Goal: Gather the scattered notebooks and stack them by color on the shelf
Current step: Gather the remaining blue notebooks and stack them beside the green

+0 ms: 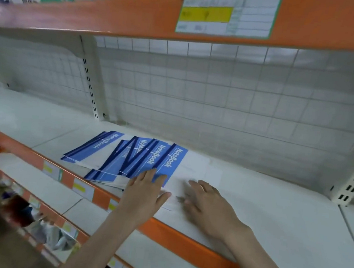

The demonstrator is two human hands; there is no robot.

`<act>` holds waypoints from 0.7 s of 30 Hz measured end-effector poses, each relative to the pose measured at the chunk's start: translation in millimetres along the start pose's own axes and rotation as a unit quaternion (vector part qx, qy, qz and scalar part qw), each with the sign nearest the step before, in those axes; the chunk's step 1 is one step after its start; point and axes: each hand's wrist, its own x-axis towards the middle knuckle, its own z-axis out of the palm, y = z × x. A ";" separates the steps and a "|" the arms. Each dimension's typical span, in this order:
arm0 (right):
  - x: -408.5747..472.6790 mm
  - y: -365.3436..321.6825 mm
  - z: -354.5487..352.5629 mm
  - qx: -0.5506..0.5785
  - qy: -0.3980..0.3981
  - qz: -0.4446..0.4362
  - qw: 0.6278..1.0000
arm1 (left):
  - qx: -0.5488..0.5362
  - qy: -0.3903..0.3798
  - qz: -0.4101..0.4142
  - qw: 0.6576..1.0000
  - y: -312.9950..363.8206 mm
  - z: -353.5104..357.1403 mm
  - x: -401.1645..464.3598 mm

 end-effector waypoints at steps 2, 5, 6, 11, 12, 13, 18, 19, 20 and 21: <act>11.0 -1.8 3.5 -0.003 -0.006 0.007 1.000 | 0.000 -0.005 -0.005 1.000 -7.5 0.1 6.7; 26.1 -3.4 6.4 -0.009 -0.006 0.016 1.000 | 0.014 -0.018 -0.019 1.000 -14.6 -0.2 17.7; 29.9 -3.7 7.3 -0.009 -0.003 0.020 1.000 | 0.020 -0.020 -0.024 0.999 -15.4 -0.3 21.6; 45.8 -1.3 11.8 -0.006 0.026 0.018 0.999 | 0.011 -0.020 -0.058 0.998 -7.8 -3.4 44.0; 48.0 0.3 13.1 -0.005 0.030 0.017 0.999 | -0.007 -0.028 -0.063 0.998 -5.8 -3.0 48.7; 50.1 2.0 14.7 -0.002 0.034 0.017 0.999 | -0.033 -0.039 -0.067 0.996 -3.4 -2.3 53.3; 54.0 6.1 21.0 0.000 0.042 -0.023 0.999 | -0.180 -0.067 -0.098 0.976 11.2 2.1 64.8; 54.1 5.3 21.3 0.003 0.033 -0.039 0.999 | -0.200 -0.054 -0.101 0.973 12.5 3.0 65.6; 54.4 4.4 21.6 0.004 0.022 -0.051 0.998 | -0.225 -0.033 -0.102 0.968 12.7 3.8 66.6; 54.4 3.8 22.1 0.001 0.012 -0.056 0.998 | -0.260 -0.011 -0.103 0.960 12.4 4.1 67.0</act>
